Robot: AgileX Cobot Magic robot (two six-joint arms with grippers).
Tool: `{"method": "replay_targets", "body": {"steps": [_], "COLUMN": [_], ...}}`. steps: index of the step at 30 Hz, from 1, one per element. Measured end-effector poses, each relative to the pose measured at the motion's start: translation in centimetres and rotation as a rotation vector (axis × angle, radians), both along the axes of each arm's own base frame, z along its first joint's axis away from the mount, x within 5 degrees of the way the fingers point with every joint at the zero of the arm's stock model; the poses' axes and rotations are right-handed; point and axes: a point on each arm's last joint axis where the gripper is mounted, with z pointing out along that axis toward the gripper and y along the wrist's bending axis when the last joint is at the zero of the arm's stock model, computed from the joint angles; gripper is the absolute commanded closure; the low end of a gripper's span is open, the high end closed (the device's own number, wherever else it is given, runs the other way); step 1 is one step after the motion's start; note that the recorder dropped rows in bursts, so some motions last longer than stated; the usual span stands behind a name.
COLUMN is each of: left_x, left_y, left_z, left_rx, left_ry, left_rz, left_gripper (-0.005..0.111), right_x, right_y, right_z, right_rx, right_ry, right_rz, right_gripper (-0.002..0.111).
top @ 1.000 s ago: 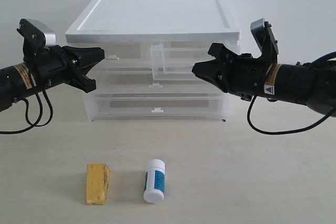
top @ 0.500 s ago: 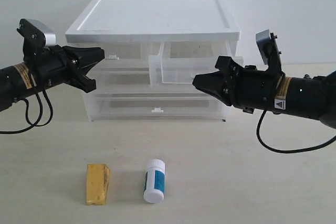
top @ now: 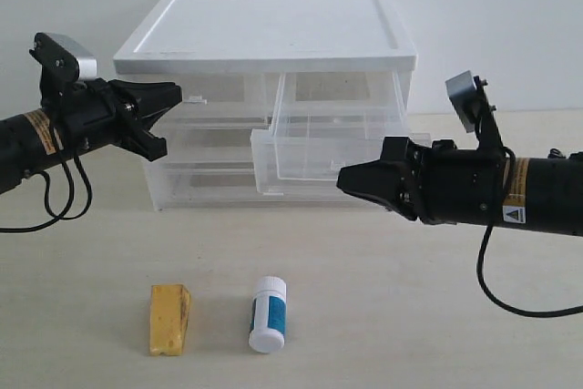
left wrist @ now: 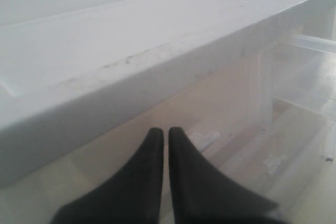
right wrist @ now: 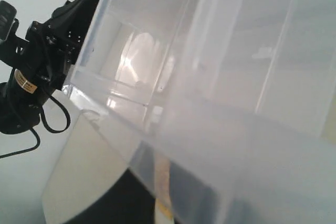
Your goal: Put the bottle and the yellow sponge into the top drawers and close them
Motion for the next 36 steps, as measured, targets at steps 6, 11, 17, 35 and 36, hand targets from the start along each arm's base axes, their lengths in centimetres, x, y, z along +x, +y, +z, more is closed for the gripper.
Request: {"method": "replay_targets", "body": {"steps": [6,11,17,35,36], "left_x": [0.0,0.0,0.0,0.0,0.0], "left_y": [0.0,0.0,0.0,0.0,0.0], "left_z": [0.0,0.0,0.0,0.0,0.0], "left_rx": [0.0,0.0,0.0,0.003,0.003], "left_ry": [0.0,0.0,0.0,0.003,0.003], "left_rz": [0.0,0.0,0.0,0.002,0.002], "left_gripper": [0.103,0.103,0.103,0.103,0.103], "right_x": [0.4,1.0,-0.1,-5.5,-5.7], "right_y": [-0.1,0.3,0.6,9.6,10.2], "right_z": [0.3,1.2,0.4,-2.9,-2.7], "right_rx": [-0.001,-0.01,-0.075,-0.675,-0.694], "right_ry": [-0.059,-0.061,0.008,-0.094,-0.117], "right_rz": [-0.03,0.027,0.141,0.249,0.235], "right_gripper": [0.054,0.05,0.05,0.05,0.05]}}
